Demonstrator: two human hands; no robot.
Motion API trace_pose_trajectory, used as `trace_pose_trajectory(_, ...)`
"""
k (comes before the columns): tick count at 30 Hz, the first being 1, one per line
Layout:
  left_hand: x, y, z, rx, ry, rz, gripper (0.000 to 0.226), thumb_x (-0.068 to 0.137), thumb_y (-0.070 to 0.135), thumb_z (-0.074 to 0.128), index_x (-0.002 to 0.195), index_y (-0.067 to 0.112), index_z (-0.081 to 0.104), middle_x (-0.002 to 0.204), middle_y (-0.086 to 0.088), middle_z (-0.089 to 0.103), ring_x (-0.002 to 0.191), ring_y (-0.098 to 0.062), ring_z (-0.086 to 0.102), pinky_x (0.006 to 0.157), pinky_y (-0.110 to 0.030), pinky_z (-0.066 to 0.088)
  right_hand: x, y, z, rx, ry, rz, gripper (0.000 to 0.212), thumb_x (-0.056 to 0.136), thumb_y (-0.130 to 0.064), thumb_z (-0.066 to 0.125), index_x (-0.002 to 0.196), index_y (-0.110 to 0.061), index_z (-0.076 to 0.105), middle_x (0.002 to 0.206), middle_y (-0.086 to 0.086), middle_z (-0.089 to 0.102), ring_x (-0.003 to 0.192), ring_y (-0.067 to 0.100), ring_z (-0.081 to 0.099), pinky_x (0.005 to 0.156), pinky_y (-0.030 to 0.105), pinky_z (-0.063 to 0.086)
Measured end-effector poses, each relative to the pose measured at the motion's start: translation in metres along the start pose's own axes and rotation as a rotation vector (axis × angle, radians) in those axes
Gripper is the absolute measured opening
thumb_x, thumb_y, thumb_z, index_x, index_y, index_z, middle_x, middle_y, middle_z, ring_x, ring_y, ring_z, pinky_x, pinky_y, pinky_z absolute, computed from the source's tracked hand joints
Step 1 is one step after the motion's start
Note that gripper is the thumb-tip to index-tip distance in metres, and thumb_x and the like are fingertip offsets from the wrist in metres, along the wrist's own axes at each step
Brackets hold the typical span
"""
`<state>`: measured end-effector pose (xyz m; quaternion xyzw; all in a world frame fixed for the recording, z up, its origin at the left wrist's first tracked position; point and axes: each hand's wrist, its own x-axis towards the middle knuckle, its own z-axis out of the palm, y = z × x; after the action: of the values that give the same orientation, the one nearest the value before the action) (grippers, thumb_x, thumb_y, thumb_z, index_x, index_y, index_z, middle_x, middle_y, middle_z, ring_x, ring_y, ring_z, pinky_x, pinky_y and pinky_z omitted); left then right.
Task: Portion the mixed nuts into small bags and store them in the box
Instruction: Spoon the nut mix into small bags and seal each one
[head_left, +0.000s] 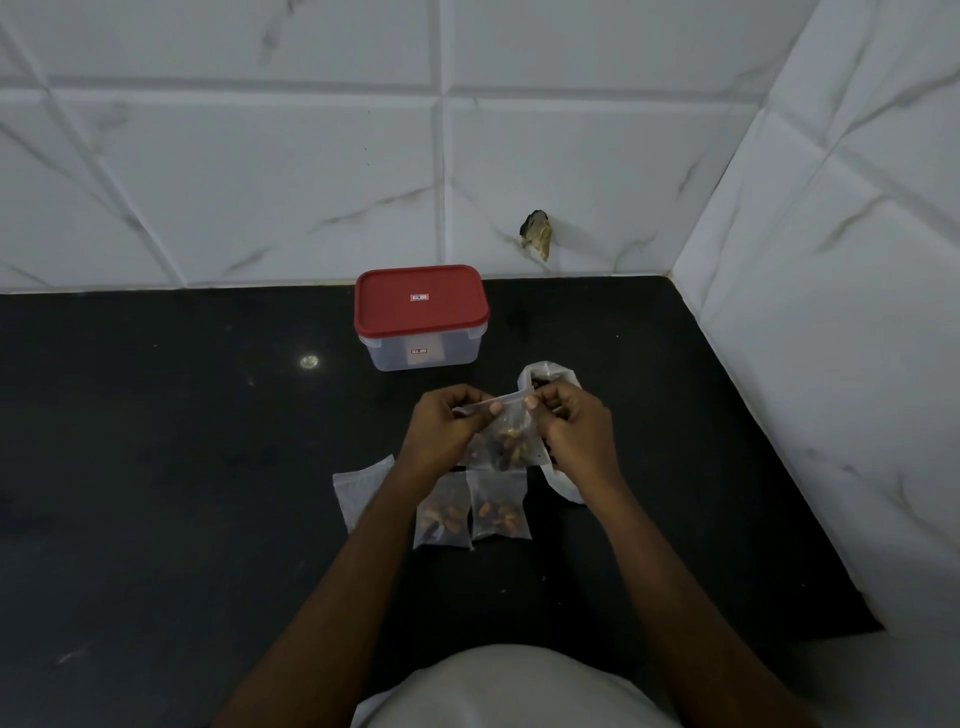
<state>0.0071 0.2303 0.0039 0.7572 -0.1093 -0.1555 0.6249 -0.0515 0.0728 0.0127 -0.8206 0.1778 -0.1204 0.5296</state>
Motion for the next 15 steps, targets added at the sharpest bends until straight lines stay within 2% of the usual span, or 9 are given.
trace_pose_trajectory(2, 0.001, 0.0, 0.0, 0.011, 0.024, -0.027, 0.007, 0.088, 0.017, 0.07, 0.088, 0.011, 0.073, 0.085, -0.004, 0.072, 0.076, -0.009, 0.065, 0.069, -0.024, 0.052, 0.001, 0.0, 0.0, 0.029, -0.043, 0.021, 0.008, 0.094, -0.02, 0.064, 0.094, -0.015, 0.071, 0.081, -0.011, 0.067, 0.07, -0.005, 0.061, 0.061, 0.011, 0.043)
trace_pose_trajectory(5, 0.0, 0.0, 0.0, -0.018, 0.056, -0.03, 0.006, 0.087, 0.016, 0.071, 0.086, 0.011, 0.074, 0.083, -0.003, 0.073, 0.077, -0.009, 0.067, 0.07, -0.023, 0.054, -0.001, -0.003, -0.002, 0.071, -0.075, 0.018, 0.006, 0.093, -0.023, 0.066, 0.095, -0.02, 0.07, 0.083, -0.01, 0.067, 0.062, -0.009, 0.059, 0.053, 0.007, 0.041)
trace_pose_trajectory(8, -0.004, 0.002, -0.001, -0.071, 0.042, -0.01, 0.005, 0.084, 0.014, 0.073, 0.087, 0.01, 0.075, 0.085, -0.005, 0.075, 0.079, -0.013, 0.07, 0.073, -0.024, 0.056, -0.003, -0.006, -0.003, 0.077, -0.088, -0.023, 0.005, 0.09, -0.022, 0.07, 0.087, -0.025, 0.068, 0.084, -0.013, 0.068, 0.074, -0.008, 0.063, 0.06, 0.007, 0.046)
trace_pose_trajectory(12, -0.004, 0.003, -0.006, -0.067, -0.046, -0.068, 0.004, 0.081, 0.018, 0.076, 0.085, 0.017, 0.075, 0.088, -0.007, 0.075, 0.084, -0.02, 0.071, 0.08, -0.036, 0.056, -0.001, -0.004, -0.003, 0.004, -0.056, -0.041, 0.01, 0.089, -0.012, 0.07, 0.083, -0.02, 0.068, 0.076, -0.016, 0.067, 0.071, -0.011, 0.062, 0.063, 0.005, 0.044)
trace_pose_trajectory(15, -0.002, 0.0, -0.01, -0.048, -0.063, -0.123, 0.011, 0.078, 0.02, 0.078, 0.08, 0.012, 0.072, 0.091, -0.016, 0.072, 0.087, -0.032, 0.069, 0.084, -0.048, 0.055, -0.001, -0.001, -0.002, -0.001, -0.034, -0.028, 0.013, 0.088, -0.01, 0.071, 0.08, -0.02, 0.068, 0.074, -0.014, 0.067, 0.068, -0.009, 0.062, 0.061, 0.006, 0.044)
